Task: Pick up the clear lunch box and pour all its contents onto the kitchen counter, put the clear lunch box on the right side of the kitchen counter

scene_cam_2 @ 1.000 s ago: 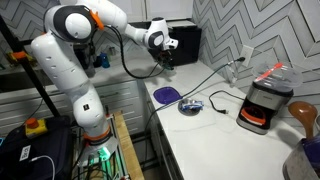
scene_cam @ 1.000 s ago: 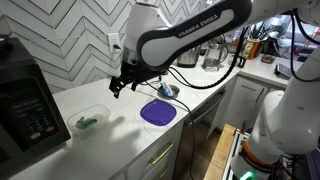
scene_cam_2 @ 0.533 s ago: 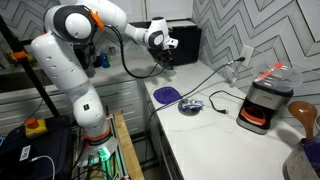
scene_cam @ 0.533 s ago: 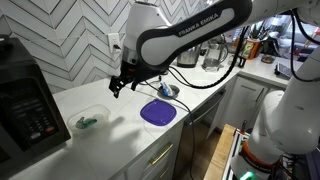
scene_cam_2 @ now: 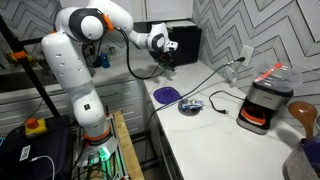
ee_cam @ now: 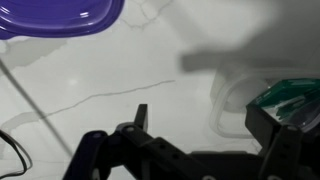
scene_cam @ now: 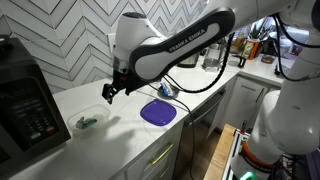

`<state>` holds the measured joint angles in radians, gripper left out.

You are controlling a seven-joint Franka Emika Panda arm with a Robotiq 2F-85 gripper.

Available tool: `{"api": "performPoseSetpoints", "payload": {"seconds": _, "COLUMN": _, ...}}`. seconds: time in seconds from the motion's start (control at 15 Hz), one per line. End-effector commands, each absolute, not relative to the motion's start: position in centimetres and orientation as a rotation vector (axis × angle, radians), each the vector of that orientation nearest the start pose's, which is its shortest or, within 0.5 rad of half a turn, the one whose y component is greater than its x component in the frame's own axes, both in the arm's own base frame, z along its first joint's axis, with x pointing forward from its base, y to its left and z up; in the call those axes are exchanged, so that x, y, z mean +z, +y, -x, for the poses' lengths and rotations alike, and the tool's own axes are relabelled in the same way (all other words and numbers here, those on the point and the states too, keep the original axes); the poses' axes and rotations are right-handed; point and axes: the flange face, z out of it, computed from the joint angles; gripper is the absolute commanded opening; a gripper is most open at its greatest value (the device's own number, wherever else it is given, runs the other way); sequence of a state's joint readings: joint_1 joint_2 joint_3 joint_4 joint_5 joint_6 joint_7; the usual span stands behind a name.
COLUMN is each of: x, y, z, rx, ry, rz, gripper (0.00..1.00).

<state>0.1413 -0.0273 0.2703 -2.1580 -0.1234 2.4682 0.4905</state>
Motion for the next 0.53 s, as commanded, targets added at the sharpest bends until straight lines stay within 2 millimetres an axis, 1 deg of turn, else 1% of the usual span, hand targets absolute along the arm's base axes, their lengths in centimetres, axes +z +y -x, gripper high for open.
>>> {"api": "performPoseSetpoints", "payload": {"seconds": 0.0, "x": 43.5, "y": 24.5, "z": -53.8, "rx": -0.557, "ry": 0.042, "rz": 3.04, "gripper": 0.95}}
{"api": "performPoseSetpoints", "payload": {"seconds": 0.07, "x": 43.1, "y": 24.7, "z": -54.2, "rx": -0.546, "ry": 0.055, "rz": 3.054, "gripper": 0.93}}
{"api": "performPoseSetpoints", "payload": {"seconds": 0.13, "x": 42.4, "y": 25.0, "z": -54.6, "rx": -0.532, "ry": 0.052, "rz": 3.058, "gripper": 0.89}}
{"api": "performPoseSetpoints", "payload": {"seconds": 0.2, "x": 41.7, "y": 25.3, "z": -55.0, "rx": -0.517, "ry": 0.053, "rz": 3.059, "gripper": 0.88}}
{"api": "performPoseSetpoints", "payload": {"seconds": 0.4, "x": 39.8, "y": 26.1, "z": -56.1, "rx": -0.475, "ry": 0.036, "rz": 3.071, "gripper": 0.72}}
{"api": "performPoseSetpoints", "payload": {"seconds": 0.47, "x": 39.3, "y": 26.3, "z": -56.4, "rx": -0.461, "ry": 0.035, "rz": 3.073, "gripper": 0.57}}
